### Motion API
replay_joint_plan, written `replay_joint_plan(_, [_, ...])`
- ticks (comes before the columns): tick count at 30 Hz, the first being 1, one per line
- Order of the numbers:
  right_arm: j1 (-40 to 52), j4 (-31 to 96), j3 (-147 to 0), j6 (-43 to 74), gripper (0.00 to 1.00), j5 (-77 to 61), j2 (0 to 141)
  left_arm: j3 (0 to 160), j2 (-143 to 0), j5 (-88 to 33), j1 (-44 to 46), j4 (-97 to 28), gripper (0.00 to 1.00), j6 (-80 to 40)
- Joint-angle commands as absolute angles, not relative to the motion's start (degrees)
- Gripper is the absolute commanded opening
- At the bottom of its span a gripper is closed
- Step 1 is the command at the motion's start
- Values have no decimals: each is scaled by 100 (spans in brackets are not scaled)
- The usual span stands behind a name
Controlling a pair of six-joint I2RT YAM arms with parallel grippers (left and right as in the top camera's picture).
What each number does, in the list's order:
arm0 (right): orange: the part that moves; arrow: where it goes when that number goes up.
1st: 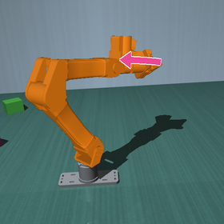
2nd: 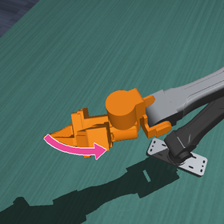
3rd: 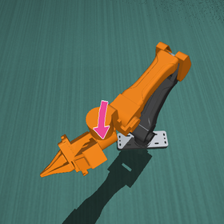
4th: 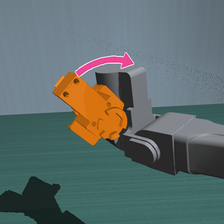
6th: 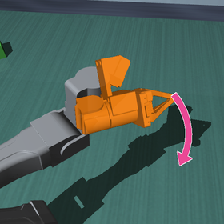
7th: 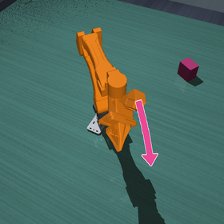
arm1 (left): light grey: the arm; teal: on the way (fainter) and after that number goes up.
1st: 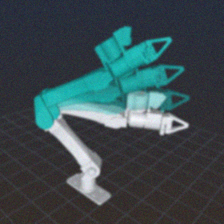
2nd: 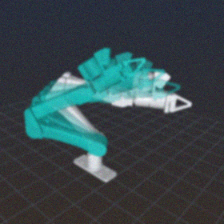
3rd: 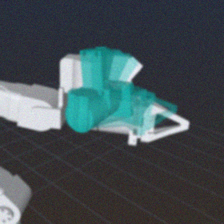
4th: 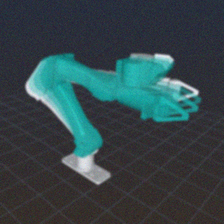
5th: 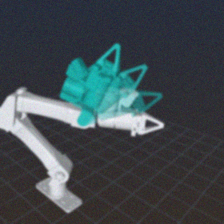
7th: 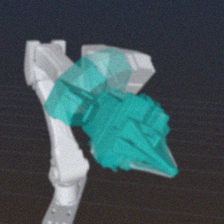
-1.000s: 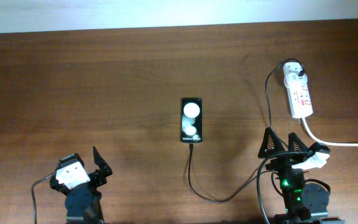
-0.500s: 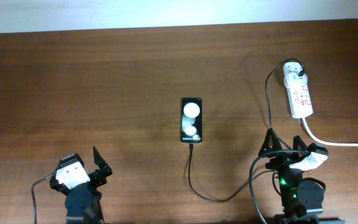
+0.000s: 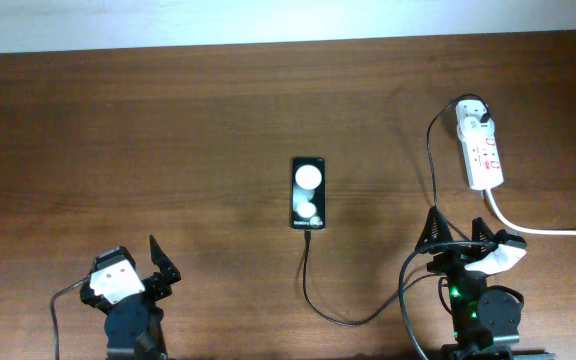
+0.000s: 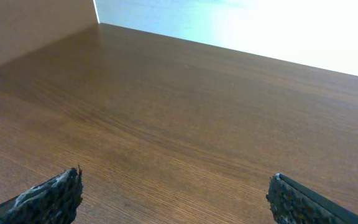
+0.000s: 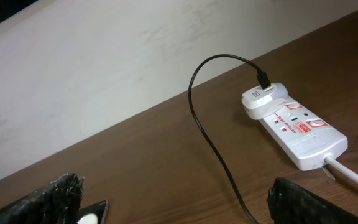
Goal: Plug charger to phone and switch on socket
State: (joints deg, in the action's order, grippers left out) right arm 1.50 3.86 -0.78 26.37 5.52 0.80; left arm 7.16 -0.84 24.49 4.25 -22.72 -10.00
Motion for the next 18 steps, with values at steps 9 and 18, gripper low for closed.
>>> replay_joint_plan(9, [187,423,-32,2571,99,497,21,185,-30,1328,395,-628,99,-121])
replay_joint_plan(18, [187,423,-32,2571,99,499,21,47,-30,250,395,-460,99,871])
